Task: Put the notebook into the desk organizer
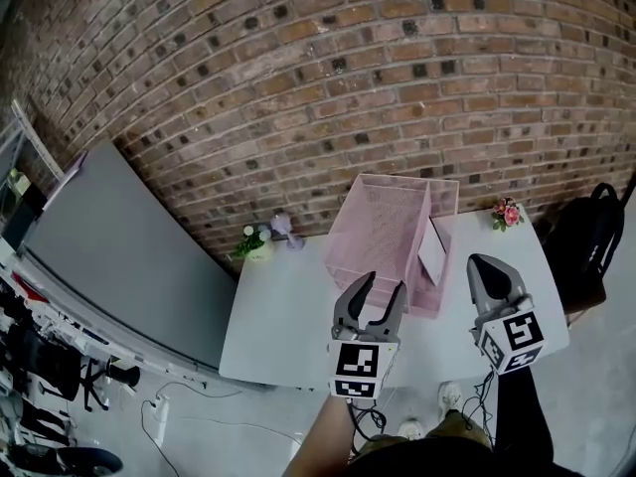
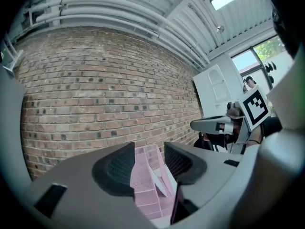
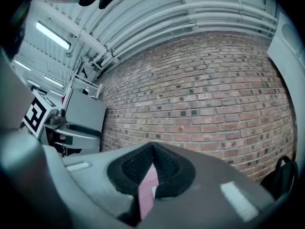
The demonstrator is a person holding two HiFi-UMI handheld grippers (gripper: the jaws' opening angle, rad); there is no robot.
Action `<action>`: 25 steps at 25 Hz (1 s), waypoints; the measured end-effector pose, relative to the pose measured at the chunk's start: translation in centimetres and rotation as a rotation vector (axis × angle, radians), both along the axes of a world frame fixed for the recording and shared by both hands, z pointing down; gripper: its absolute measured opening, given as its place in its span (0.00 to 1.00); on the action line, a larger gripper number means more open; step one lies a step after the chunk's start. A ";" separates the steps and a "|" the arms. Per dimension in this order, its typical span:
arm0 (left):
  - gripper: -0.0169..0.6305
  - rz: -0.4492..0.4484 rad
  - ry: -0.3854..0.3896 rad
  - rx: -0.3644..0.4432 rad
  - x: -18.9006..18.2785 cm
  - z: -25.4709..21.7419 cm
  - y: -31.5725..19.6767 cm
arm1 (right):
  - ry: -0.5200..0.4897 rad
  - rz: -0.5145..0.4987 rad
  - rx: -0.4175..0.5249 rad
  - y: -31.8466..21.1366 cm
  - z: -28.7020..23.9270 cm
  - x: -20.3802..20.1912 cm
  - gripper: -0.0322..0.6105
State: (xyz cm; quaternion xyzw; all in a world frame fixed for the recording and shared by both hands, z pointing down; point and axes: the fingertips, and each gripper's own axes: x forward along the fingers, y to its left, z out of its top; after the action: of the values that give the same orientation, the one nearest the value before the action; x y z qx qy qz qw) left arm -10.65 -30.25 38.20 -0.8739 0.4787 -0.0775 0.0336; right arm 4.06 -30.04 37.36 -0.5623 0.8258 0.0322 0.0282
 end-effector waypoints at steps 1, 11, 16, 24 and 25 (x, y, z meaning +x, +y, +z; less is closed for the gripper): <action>0.33 -0.001 -0.001 0.005 -0.4 -0.1 0.3 | 0.004 -0.001 0.000 0.4 0.0 -0.4 0.05; 0.33 -0.023 0.047 0.051 -4.0 -2.1 2.8 | 0.020 -0.019 0.024 2.9 -0.8 -4.2 0.05; 0.12 -0.073 0.080 0.060 -5.4 -2.0 3.5 | 0.039 -0.042 0.013 3.8 -0.2 -5.4 0.05; 0.04 -0.108 0.082 0.067 -6.4 -1.9 3.8 | 0.036 -0.047 0.020 4.3 -0.2 -5.9 0.05; 0.04 -0.111 0.078 0.068 -6.4 -1.8 3.8 | 0.047 -0.042 0.024 4.4 -0.2 -5.7 0.05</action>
State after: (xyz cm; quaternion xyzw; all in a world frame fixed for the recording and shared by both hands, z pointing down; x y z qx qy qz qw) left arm -17.02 -26.47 36.38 -0.8468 0.5297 -0.0287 0.0401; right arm -1.68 -25.63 37.18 -0.5435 0.8375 0.0545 0.0161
